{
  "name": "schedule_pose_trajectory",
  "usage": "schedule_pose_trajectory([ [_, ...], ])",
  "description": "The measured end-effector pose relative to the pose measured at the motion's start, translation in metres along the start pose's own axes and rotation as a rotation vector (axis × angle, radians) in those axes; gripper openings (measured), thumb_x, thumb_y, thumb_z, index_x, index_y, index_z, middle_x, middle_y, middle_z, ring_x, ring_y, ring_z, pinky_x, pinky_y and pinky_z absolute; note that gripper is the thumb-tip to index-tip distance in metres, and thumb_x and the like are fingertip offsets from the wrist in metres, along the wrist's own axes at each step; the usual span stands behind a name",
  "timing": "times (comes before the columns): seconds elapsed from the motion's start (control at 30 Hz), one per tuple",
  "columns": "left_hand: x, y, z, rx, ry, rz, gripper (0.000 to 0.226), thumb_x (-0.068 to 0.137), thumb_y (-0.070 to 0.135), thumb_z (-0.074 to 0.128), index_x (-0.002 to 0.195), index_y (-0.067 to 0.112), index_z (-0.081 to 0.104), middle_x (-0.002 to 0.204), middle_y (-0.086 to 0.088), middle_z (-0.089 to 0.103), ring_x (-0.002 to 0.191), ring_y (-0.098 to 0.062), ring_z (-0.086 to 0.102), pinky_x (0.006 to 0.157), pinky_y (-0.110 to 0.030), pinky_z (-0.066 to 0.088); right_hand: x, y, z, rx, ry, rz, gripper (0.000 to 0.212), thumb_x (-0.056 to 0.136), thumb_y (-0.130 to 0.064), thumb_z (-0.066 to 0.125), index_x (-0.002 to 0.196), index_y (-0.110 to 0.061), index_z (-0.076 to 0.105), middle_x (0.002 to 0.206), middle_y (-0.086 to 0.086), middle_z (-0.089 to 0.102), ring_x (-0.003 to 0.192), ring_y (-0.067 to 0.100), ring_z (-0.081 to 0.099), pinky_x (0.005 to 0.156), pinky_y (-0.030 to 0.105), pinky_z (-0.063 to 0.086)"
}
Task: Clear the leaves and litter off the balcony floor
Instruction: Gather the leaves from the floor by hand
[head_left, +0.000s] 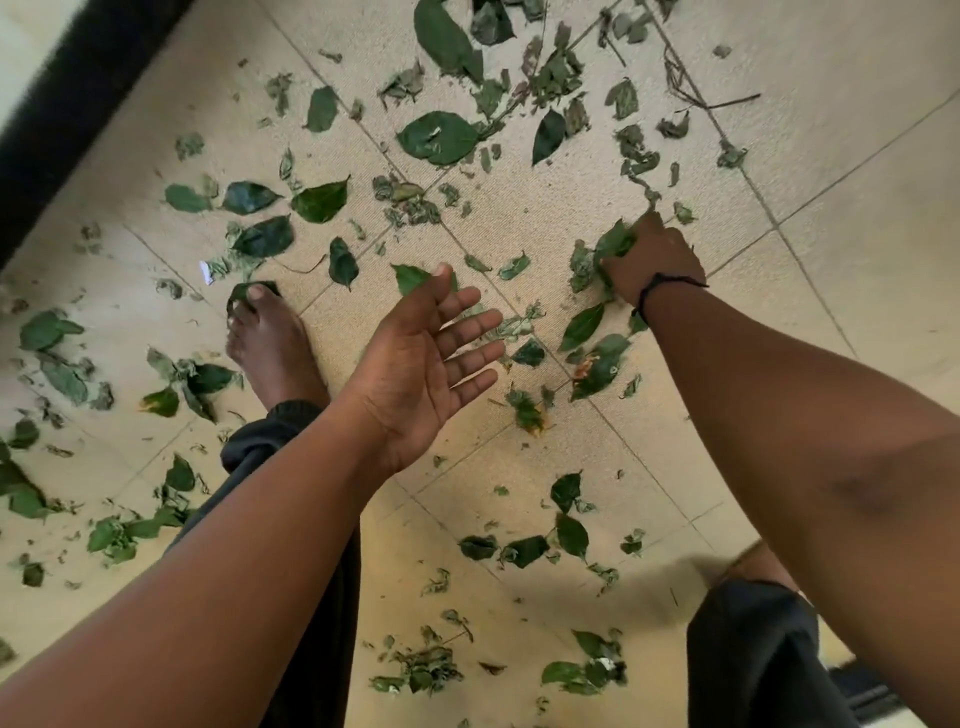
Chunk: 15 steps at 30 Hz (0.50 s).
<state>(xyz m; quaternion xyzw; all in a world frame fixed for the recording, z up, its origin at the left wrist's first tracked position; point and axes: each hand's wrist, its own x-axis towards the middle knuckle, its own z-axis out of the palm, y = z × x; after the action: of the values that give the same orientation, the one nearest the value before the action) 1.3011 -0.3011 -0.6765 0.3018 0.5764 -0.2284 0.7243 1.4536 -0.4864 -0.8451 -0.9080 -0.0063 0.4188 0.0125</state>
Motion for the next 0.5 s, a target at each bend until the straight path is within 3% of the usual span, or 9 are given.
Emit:
schedule_pose_trajectory([
  [0.13, 0.004, 0.01, 0.016, 0.042, -0.027, -0.016, 0.059, 0.081, 0.055, 0.052, 0.127, 0.019, 0.061, 0.119, -0.004, 0.071, 0.111, -0.024, 0.067, 0.095, -0.038, 0.05, 0.012, 0.006, 0.007, 0.009, -0.037, 0.029, 0.036, 0.092, -0.027, 0.055, 0.125, -0.013, 0.051, 0.127, 0.016, 0.05, 0.115, 0.037, 0.052, 0.091, 0.044, 0.046],
  [0.2, 0.006, 0.011, 0.021, 0.046, -0.028, -0.028, 0.062, 0.077, 0.055, 0.053, 0.127, 0.019, 0.061, 0.118, -0.004, 0.072, 0.111, -0.025, 0.068, 0.095, -0.039, 0.05, 0.014, 0.012, 0.007, 0.114, -0.037, -0.031, 0.021, 0.092, -0.027, 0.056, 0.109, -0.014, 0.056, 0.113, 0.011, 0.057, 0.105, 0.032, 0.055, 0.084, 0.039, 0.046],
  [0.33, 0.011, 0.006, 0.024, 0.042, 0.003, -0.057, 0.055, 0.09, 0.054, 0.048, 0.129, 0.018, 0.059, 0.118, -0.003, 0.072, 0.11, -0.024, 0.068, 0.093, -0.038, 0.051, 0.004, 0.026, 0.002, 0.53, 0.011, -0.07, 0.014, 0.09, -0.024, 0.063, 0.086, -0.017, 0.052, 0.079, -0.002, 0.052, 0.078, 0.019, 0.051, 0.065, 0.027, 0.036],
  [0.43, 0.013, -0.001, 0.024, 0.038, 0.031, -0.075, 0.053, 0.094, 0.054, 0.046, 0.129, 0.017, 0.06, 0.117, -0.003, 0.072, 0.109, -0.023, 0.069, 0.094, -0.037, 0.051, -0.01, 0.033, -0.002, 0.901, 0.016, 0.055, 0.022, 0.084, -0.019, 0.071, 0.075, -0.02, 0.051, 0.081, 0.002, 0.059, 0.071, 0.019, 0.058, 0.066, 0.035, 0.05],
  [0.5, 0.015, -0.005, 0.022, 0.033, 0.053, -0.076, 0.051, 0.095, 0.054, 0.046, 0.128, 0.018, 0.061, 0.117, -0.002, 0.072, 0.107, -0.022, 0.069, 0.094, -0.037, 0.051, -0.026, 0.034, -0.006, 1.177, -0.112, 0.141, 0.022, 0.086, -0.011, 0.071, 0.08, -0.018, 0.05, 0.087, 0.007, 0.064, 0.063, 0.02, 0.063, 0.056, 0.032, 0.053],
])
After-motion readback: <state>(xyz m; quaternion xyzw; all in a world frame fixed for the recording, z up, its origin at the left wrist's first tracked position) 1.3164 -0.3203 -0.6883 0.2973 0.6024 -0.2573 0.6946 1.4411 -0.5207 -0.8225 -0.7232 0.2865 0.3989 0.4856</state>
